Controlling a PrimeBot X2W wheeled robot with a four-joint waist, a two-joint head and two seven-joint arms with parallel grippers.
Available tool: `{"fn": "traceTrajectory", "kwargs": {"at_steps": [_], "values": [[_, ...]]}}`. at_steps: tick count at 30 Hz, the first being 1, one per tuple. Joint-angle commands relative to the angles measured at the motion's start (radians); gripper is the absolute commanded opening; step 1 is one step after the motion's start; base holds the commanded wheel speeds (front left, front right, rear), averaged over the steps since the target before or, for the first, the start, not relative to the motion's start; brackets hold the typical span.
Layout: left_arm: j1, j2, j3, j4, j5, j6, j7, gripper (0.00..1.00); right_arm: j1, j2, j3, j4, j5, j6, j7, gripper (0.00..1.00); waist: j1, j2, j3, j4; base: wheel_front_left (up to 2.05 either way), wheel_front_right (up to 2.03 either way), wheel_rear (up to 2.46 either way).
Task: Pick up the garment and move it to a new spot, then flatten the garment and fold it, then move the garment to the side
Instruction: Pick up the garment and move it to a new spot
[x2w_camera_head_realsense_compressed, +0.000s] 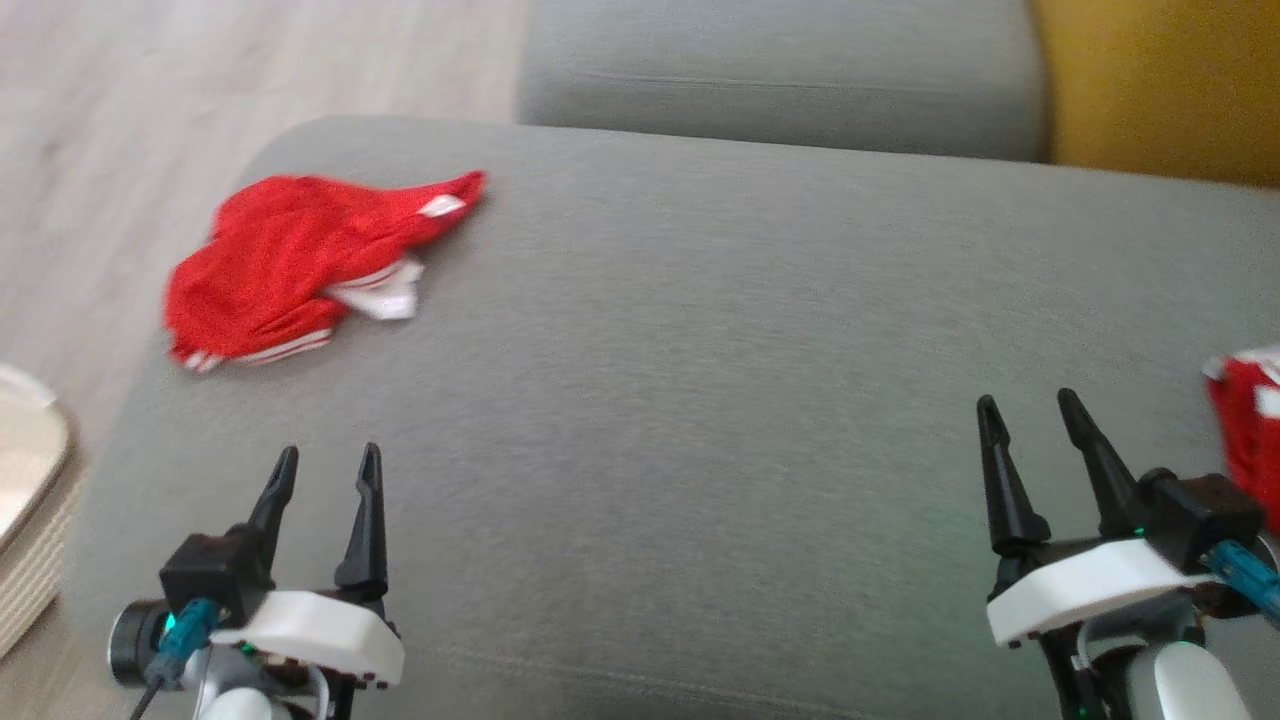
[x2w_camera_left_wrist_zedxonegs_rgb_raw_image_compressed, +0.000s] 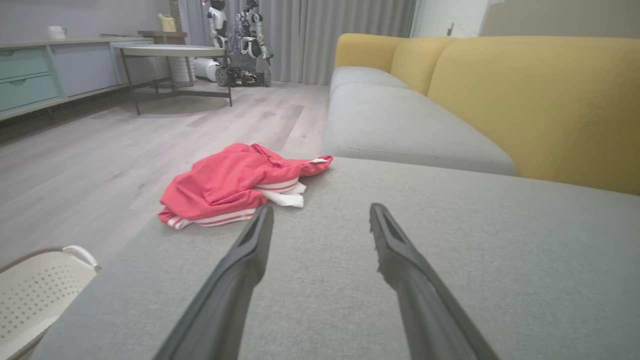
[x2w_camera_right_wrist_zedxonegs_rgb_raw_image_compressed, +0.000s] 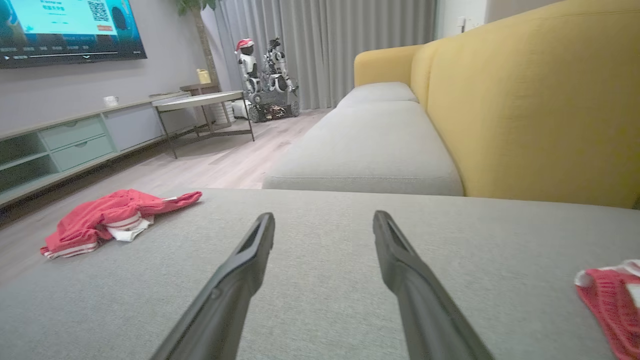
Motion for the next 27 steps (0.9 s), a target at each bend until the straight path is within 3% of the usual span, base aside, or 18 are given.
{"fn": "traceTrajectory", "kwargs": {"at_steps": [1,6,12,27], "values": [[-0.058,0.026,0.049,-0.034,-0.003,0.004,-0.009,1.00,-0.029,-0.005,0.031,-0.044,-0.002,-0.001,0.002,1.00,0.0000,0.0000,-0.001,0.085,0.00,0.00,0.00],[-0.054,0.034,0.065,-0.037,-0.010,0.010,-0.013,1.00,-0.033,-0.005,0.051,-0.049,0.007,-0.001,-0.005,1.00,0.0000,0.0000,-0.005,0.164,0.00,0.00,0.00],[-0.049,0.040,0.072,-0.050,-0.012,0.016,-0.016,1.00,-0.040,-0.005,0.063,-0.039,0.009,-0.001,-0.009,1.00,0.0000,0.0000,-0.006,0.211,0.00,0.00,0.00],[-0.078,0.030,0.071,-0.057,-0.033,0.003,-0.022,1.00,-0.060,-0.005,0.067,-0.038,0.005,-0.001,0.003,1.00,0.0000,0.0000,0.021,0.220,0.00,0.00,0.00]]}}
